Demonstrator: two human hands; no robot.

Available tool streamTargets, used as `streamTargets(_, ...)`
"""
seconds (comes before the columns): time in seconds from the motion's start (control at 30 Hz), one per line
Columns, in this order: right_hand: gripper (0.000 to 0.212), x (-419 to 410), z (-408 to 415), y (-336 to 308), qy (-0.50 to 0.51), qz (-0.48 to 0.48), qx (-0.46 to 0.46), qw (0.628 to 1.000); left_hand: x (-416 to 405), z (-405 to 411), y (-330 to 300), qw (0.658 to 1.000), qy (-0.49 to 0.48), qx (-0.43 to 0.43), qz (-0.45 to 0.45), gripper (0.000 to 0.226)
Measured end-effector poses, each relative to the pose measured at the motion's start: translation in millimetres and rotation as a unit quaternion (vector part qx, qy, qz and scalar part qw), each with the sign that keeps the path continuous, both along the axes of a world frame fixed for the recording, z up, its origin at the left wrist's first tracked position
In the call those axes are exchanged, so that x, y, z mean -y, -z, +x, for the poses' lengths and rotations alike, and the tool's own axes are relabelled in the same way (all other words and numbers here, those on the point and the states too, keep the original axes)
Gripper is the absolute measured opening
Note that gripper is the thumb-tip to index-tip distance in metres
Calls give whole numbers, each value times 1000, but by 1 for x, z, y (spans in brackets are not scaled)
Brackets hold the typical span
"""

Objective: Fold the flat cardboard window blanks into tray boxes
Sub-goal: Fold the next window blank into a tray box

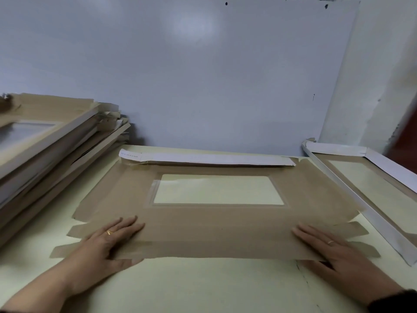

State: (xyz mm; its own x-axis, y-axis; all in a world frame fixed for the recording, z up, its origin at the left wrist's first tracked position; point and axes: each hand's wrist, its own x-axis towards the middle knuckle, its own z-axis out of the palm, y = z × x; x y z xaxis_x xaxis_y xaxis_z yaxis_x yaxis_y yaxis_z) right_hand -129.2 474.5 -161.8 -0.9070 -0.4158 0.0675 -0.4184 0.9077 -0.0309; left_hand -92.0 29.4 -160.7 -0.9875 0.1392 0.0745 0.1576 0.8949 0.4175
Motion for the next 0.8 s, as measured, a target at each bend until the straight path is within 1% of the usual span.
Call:
streamTargets(0.03,64,-9,0,1,11,-14,-2,1000,6,0,0,999,-7,-11,47,85)
streamTargets(0.07,65,-16,2,1,22,-32,-2,999,12,-1,0,995,-14,-25,94,63)
streamTargets(0.13,64,-23,4,-1,50,-98,1,994,18,-1,-2,986,-28,-47,156,34)
streamTargets(0.17,58,-23,4,-2,63,-128,-3,990,20,0,-3,984,-42,-48,164,21)
streamTargets(0.23,30,-23,7,-4,82,-206,-46,974,20,0,-5,984,-64,-64,154,7)
streamTargets(0.27,16,-22,8,-5,82,-228,-77,967,19,1,-7,984,-69,-76,145,5)
streamTargets(0.3,10,-20,9,-7,84,-234,-95,964,18,2,-8,985,-74,-87,127,9)
streamTargets(0.4,16,-17,7,-6,113,-234,-106,960,12,4,-10,980,-138,-133,53,21)
streamTargets(0.47,19,-14,6,-8,160,-209,-109,958,6,2,-12,969,-187,-161,-30,25)
streamTargets(0.53,21,-9,5,-10,190,-183,-127,956,1,0,-12,959,-215,-163,-87,29)
streamTargets(0.7,20,-1,-1,-12,205,-90,-152,963,-9,-7,-13,950,-252,-135,-129,27)
streamTargets(0.8,23,-1,-7,-8,188,-32,-172,966,-13,-9,-12,944,-252,-111,-184,35)
